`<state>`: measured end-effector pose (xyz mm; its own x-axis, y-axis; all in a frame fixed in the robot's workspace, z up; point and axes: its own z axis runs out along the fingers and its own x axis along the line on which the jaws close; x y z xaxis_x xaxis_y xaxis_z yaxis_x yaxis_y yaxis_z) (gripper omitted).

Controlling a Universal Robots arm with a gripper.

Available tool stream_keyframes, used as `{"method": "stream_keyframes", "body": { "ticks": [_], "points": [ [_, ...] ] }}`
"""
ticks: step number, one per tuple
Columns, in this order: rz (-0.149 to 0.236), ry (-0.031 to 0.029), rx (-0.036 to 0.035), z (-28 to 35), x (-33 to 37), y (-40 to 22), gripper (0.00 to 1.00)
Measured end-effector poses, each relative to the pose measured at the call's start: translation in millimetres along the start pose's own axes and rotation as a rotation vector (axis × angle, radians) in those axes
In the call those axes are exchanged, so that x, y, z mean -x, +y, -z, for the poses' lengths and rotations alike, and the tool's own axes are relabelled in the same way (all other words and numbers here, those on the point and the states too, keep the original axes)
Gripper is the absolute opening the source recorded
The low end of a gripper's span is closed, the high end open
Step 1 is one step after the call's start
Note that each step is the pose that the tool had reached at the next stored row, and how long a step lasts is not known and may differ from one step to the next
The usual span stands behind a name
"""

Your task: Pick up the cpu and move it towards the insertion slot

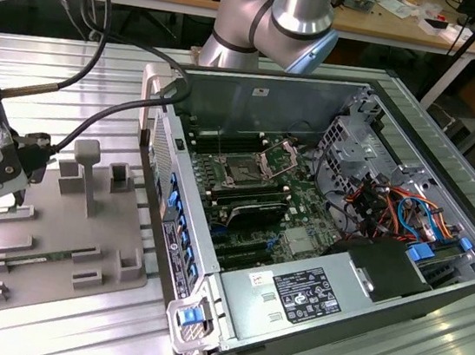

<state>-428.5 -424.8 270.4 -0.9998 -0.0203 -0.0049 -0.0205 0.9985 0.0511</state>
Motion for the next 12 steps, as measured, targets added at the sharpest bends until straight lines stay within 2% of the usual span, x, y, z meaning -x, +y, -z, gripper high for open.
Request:
{"method": "stream_keyframes", "body": {
  "ticks": [8, 12],
  "points": [
    [0.000, 0.0000, 0.0001, 3.0, 0.0, 0.2, 0.54],
    [0.000, 0.0001, 0.0000, 7.1, 0.0, 0.4, 0.54]
  ]
}}
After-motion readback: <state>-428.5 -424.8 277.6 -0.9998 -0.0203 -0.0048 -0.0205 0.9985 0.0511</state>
